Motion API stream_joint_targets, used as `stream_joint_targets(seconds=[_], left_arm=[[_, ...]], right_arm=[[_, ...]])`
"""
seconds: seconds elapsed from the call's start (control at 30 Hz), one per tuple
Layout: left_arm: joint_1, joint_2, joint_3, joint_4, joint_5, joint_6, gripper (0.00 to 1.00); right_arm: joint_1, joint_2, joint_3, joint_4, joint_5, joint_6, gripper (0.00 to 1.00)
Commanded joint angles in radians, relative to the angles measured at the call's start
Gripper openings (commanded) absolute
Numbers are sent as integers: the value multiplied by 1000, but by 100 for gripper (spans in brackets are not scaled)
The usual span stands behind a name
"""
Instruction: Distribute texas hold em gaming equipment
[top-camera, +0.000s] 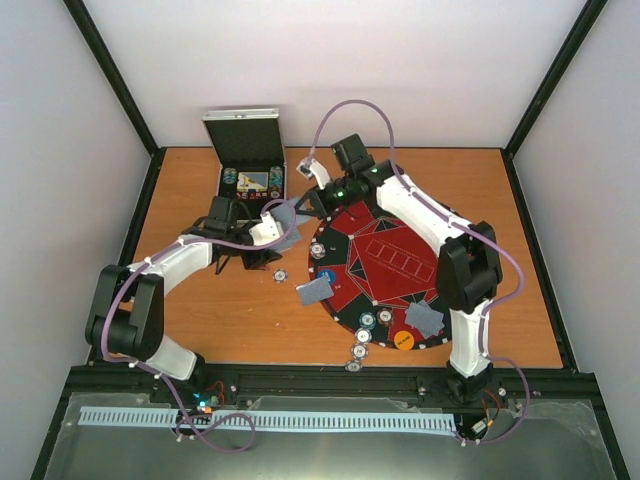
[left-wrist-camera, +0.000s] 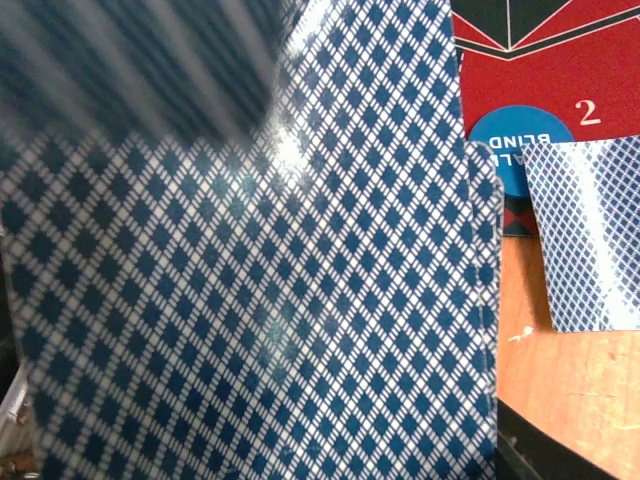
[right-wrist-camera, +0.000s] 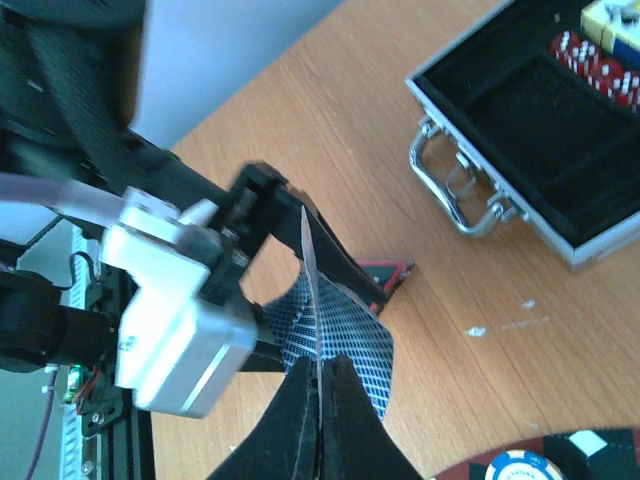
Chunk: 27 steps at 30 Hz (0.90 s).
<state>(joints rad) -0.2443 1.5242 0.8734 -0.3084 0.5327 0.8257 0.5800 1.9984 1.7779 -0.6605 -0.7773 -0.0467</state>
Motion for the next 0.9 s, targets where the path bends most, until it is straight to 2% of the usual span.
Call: stream_joint_targets(seconds=[0.0,0.13,0.2,0.37,0.5,0.67,0.77,0.87], left_arm=[[0,-52,-26,51,25,-58,54],[-1,-68,-46,72,12,-70,54],[0,-81,-58,79,9,-75,54],[-1,-113,-101,115,-1,-98,54],[-1,-152,-145,179,-9,-123,54],[-1,-194,-196,202,-13,-141,54],[-1,-218,-223,218,-19,-147,54],[-1,-238,-244,236,-27,-151,54]], right_arm=[[-9,-79,69,-55,-39,-53,3],[-41,-89,111,-132,47,-73,3],[-62,-112,124,-168,178,-77,3],[-67,-217,-38,-90,854,-128,3],[-52,-175,-115,-82,1191,-169,3],[13,-85,-186,-22,1440,-267,3],[58,-46,-247,54,1514,-342,3],[72,-13,-270,50,1523,-356,3]])
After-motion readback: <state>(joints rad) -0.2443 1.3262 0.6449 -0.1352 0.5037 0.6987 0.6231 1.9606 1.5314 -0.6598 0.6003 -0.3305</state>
